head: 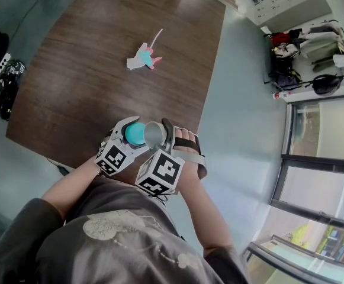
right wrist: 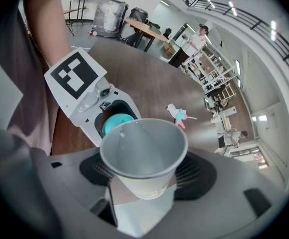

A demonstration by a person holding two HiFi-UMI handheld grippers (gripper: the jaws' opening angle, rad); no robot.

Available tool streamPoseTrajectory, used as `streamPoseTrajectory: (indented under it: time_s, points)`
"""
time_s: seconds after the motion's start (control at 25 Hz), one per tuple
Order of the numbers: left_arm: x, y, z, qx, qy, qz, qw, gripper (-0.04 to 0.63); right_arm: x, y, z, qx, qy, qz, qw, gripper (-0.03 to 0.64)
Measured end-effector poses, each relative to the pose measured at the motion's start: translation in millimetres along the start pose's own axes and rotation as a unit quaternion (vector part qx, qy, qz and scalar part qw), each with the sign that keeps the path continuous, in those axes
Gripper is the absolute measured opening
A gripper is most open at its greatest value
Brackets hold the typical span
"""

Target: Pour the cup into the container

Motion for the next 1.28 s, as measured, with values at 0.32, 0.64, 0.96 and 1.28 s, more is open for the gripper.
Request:
streamPoseTrajectory:
  time_s: [0.32,0.64,0.96,1.28]
  points:
    - [0,1,-1,0.000,0.003,0.000,1.0000,0.403,-5,0,1,0.006,-0.044,0.036,0.998,0.307]
    - [4,2,0,0.003,0.002,0.004,1.0000,0.403,-14,6,5,0.001,-0.124,0.115,0.986,0.307]
    - [3,2,2,0.009,0.001,0.004,1.0000,0.403,-32,3,2,0.015,-0.203,0.181,0.962,0.307]
    - [1,2,1,0.007,-0.005,0.004,1.0000,0.403,-46,5,1,0.007,-0.269,0.219,0.938,0.307]
Point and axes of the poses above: the fingertips, and each gripper's own axes: y backward along the fingers, z to its right, x out of its top, the point moved 10 cm from there along y, backward along the fingers, and after that the axes turned 3 degrees about y, right-handed, at the moved point
